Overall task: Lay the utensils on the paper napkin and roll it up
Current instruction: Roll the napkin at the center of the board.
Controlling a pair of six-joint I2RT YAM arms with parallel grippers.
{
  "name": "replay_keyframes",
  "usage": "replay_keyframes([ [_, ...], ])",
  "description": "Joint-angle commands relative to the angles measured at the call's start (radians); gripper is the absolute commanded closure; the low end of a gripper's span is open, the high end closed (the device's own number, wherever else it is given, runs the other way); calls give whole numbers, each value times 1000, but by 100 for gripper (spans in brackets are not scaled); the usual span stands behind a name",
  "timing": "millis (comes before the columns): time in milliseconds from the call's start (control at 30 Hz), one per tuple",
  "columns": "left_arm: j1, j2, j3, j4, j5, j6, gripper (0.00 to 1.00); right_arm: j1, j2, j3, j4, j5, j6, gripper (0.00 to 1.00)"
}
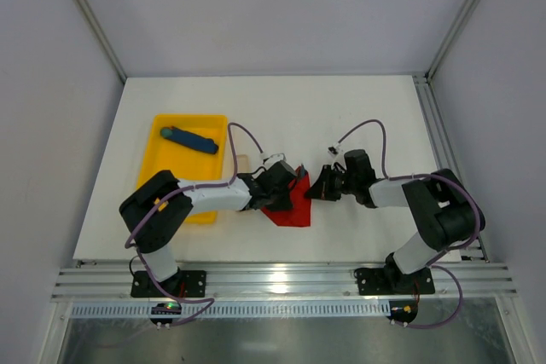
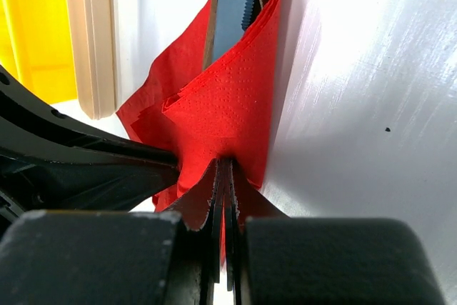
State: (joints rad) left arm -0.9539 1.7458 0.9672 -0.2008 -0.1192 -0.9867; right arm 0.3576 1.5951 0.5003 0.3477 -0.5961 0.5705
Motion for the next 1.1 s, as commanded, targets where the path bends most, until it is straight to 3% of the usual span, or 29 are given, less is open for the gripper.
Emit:
replay_keyframes([
  [0,-5,17,-27,-26,-31,17,82,-8,-6,-5,59,-19,-17,94],
  [267,-5,20,-24,-31,-31,23,82,-42,-92,58,-38,-27,-38,94],
  [800,-9,20,-39,-25,-34,25,82,-97,114,141,34,-8,-18,94],
  [1067,-9,20,-44,-14,-31,26,82,-101,112,130,39,28,-23,94],
])
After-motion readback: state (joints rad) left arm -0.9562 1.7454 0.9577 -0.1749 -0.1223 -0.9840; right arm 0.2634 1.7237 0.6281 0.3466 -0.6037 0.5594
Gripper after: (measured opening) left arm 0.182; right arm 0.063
